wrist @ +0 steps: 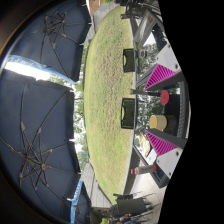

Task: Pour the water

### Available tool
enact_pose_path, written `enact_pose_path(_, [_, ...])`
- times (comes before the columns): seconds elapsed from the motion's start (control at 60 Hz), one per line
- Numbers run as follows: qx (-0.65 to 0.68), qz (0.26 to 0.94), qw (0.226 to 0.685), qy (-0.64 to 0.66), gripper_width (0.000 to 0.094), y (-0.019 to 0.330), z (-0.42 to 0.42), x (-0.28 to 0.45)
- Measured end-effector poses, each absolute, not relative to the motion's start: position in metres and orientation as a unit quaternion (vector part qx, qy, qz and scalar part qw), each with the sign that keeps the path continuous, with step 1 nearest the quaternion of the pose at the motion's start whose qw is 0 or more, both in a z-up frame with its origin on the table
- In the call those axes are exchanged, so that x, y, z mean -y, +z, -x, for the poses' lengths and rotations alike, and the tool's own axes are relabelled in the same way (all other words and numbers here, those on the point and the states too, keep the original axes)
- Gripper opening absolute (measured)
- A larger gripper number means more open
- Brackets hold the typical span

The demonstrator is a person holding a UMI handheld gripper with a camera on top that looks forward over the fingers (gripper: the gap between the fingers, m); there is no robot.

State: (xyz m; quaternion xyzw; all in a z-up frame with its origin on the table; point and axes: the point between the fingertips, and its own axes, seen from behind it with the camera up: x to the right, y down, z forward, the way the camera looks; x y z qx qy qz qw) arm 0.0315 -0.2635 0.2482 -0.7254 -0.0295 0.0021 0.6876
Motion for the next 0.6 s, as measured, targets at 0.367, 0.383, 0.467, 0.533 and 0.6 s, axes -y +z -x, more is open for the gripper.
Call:
enact_pose_path(0.367, [0.042, 0.737, 0.675, 0.0, 0.0802, 0.225, -0.015, 0.25])
enact_pose_path(0.383, [0.043, 0.738, 0.674, 0.0, 0.0801, 0.222, -0.012, 0.248])
enact_pose_path(0.467, [0.065, 0.741, 0.669, 0.005, 0.08, 0.207, 0.013, 0.237])
enact_pose_path(0.533, [0.087, 0.747, 0.659, 0.018, 0.0801, 0.19, 0.045, 0.227])
enact_pose_path(0.6, [0.109, 0.748, 0.653, 0.046, 0.0802, 0.176, 0.089, 0.209])
